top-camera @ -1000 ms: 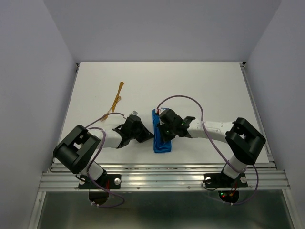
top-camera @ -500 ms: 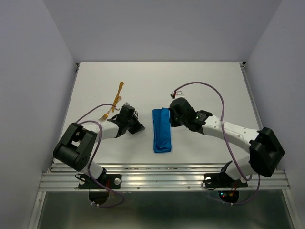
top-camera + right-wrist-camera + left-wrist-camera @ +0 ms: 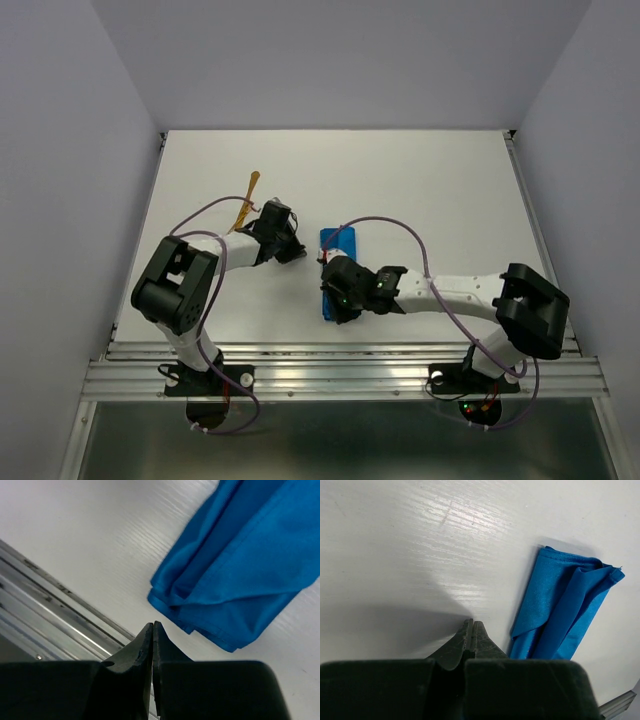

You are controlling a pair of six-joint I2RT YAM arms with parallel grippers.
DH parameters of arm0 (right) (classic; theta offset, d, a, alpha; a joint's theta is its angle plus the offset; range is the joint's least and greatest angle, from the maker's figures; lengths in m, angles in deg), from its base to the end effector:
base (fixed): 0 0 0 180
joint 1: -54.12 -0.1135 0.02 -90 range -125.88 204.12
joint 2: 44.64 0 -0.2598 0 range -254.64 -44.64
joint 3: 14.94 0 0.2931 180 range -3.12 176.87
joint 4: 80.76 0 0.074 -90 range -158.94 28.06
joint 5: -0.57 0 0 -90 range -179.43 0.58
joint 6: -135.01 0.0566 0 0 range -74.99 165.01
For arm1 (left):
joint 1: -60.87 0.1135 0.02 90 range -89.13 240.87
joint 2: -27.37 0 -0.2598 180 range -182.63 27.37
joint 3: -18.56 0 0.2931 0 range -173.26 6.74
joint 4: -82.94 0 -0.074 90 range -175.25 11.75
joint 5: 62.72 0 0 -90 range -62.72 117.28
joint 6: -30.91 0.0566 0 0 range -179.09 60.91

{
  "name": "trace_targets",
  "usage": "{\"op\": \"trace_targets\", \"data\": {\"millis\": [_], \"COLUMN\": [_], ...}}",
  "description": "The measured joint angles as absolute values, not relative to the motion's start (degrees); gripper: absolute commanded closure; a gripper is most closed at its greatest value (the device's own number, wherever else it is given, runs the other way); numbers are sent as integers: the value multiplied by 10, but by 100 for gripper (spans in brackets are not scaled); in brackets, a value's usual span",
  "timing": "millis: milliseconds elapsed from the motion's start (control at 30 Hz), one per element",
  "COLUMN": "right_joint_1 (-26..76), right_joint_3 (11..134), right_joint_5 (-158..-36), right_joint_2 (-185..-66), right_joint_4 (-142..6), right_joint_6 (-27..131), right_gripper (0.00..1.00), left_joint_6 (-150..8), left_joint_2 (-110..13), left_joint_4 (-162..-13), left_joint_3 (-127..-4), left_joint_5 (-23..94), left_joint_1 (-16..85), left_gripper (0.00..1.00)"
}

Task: Fold the napkin into a case and place the utensils inside
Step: Move the smaller rectangle folded napkin to the center of the board.

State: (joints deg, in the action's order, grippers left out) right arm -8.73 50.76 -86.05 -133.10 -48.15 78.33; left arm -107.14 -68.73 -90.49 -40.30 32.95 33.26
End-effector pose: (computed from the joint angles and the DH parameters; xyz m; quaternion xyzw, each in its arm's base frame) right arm 0.1661 0.3165 0.1524 -0.2347 0.9250 0.2026 0.2197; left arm 0.3297 -0.1787 0.1042 -0.1439 0.9076 -0.2762 0.2815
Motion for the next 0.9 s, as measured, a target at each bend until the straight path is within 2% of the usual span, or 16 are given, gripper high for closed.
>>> {"op": "trace_targets", "data": {"millis": [600, 767, 900], "right_joint_1": [-60, -27, -10], "right_joint_3": [436, 430, 462], "right_joint_5": [-733, -692, -669], "right_joint_2": [-1321, -1278, -1239], "right_joint_4": [-420, -379, -350], "right_joint_6": [873, 867, 832], "right_gripper": [96, 82, 82], "left_joint_6": [-1063, -1062, -1062], "left_joint_2": [-692, -692, -692], "left_joint_4": [-907, -915, -924], "left_joint_3": [-405, -401, -397], "left_joint_5": [350, 357, 369], "left_joint_1": [344, 344, 347], "left_gripper": [100, 100, 100]}}
